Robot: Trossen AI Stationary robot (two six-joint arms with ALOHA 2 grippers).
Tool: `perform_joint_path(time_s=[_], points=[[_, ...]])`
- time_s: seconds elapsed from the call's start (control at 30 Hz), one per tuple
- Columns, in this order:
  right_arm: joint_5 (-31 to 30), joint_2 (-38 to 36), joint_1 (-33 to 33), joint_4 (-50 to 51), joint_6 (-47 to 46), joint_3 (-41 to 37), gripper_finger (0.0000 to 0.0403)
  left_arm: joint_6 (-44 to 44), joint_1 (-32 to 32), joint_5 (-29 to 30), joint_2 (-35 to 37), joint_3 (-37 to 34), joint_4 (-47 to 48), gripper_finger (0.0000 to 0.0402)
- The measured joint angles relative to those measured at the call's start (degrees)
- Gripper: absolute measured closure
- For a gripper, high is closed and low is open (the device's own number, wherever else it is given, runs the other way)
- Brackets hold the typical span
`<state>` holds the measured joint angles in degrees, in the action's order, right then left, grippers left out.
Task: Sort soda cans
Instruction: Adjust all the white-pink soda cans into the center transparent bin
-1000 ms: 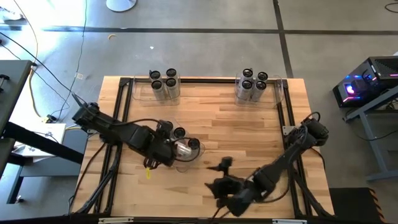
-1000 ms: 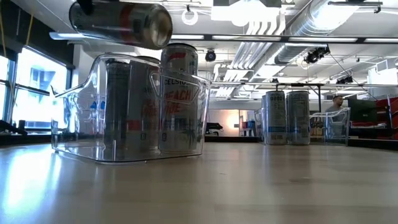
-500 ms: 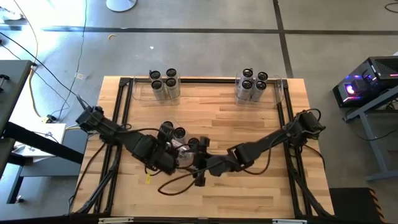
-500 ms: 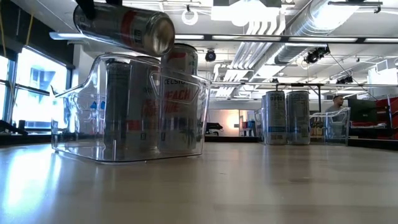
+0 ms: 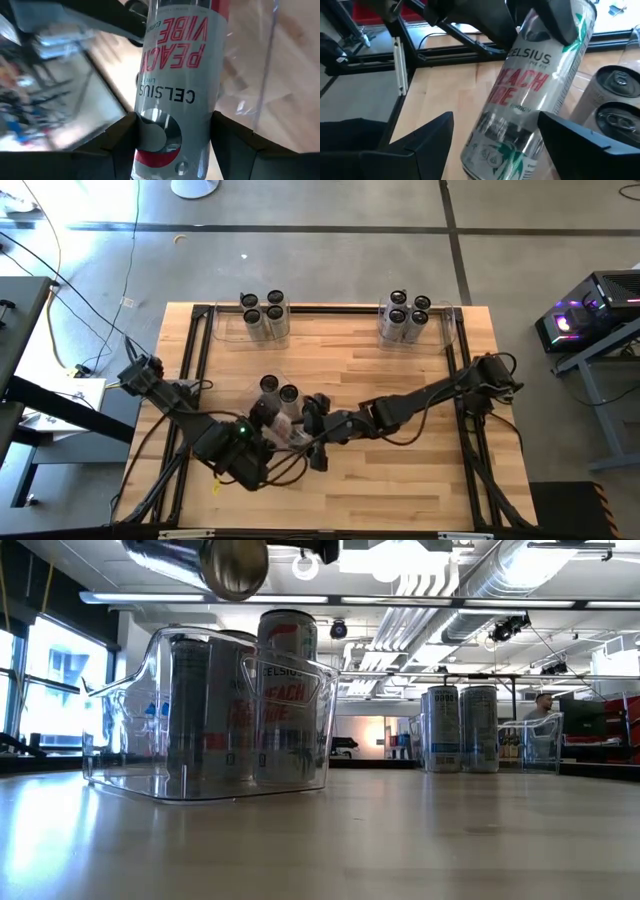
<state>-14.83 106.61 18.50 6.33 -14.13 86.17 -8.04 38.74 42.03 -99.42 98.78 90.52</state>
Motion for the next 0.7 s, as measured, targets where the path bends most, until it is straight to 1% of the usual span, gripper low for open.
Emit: perform_joint_path(time_s=[0.13,0.3,0.53,0.67,0.7], points=[[0.0,0.0,-1.1,0.0,0.5,0.0,0.0114,-3.5,1.2,3.1,0.0,-0.1,0.4,0.0198],[0.3,0.0,-2.1,0.3,0.0,0.0,0.0114,-6.1,1.0,4.4,0.0,-0.1,0.5,0.0198],[-6.9,-2.3,-0.7,2.9,1.5,0.0,0.0114,-6.0,0.5,7.7,0.0,-0.1,-1.0,0.0198],[-12.3,-3.9,0.3,4.1,3.0,-0.1,0.0114,-5.8,0.5,9.6,0.0,0.0,-1.9,0.0198],[-12.8,-3.9,0.3,4.2,3.2,-0.1,0.0114,-5.8,0.5,9.8,0.0,0.0,-1.7,0.0198]])
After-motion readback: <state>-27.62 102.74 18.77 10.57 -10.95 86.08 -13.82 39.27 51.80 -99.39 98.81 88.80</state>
